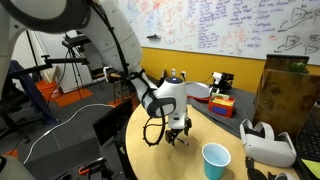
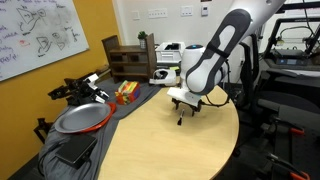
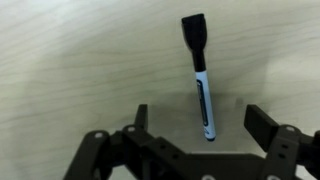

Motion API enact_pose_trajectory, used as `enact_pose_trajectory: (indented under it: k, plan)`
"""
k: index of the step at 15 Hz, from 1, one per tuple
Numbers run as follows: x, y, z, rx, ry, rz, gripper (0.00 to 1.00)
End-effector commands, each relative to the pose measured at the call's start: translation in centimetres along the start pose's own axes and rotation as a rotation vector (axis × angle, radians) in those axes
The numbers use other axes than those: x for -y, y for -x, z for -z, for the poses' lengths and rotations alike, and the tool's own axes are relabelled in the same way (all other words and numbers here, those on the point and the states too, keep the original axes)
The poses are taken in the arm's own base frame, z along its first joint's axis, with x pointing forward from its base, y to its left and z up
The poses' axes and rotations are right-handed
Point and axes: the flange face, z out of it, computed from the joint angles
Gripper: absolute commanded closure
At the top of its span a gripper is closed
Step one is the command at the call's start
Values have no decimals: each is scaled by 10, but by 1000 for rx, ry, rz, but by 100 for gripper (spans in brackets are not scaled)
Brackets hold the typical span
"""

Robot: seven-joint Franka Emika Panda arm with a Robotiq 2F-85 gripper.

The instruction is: Take the marker from the table and place it in the blue cup

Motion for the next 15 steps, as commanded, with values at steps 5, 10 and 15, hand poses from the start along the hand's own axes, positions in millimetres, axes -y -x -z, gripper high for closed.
enact_pose_trajectory:
  k: [5, 10, 15]
  plan:
    - [19, 4, -4, 0, 18, 35, 12]
    - [24, 4, -8, 7, 31, 35, 25]
    - [26, 5, -13, 9, 51, 37, 35]
